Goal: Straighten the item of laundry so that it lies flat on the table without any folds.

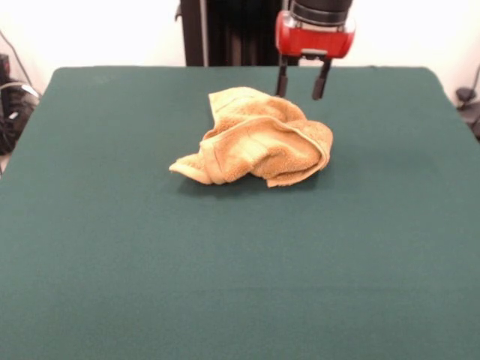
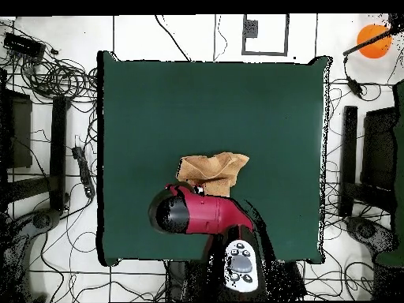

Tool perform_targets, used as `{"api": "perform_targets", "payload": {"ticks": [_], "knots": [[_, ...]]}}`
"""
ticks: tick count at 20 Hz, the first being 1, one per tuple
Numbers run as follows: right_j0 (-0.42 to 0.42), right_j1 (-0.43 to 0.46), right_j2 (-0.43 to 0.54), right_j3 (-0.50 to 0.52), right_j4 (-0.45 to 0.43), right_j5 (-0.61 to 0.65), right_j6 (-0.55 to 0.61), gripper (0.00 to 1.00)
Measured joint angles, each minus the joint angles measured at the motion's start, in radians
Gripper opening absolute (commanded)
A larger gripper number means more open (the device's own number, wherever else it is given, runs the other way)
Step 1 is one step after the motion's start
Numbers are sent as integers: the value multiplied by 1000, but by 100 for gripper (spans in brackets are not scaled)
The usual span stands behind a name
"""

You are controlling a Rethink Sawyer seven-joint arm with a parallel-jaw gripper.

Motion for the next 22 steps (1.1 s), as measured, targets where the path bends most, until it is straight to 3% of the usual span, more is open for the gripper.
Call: {"api": "perform_targets", "payload": {"ticks": [22], "knots": [[-3,93,-1,1,0,-120,0,100]]}}
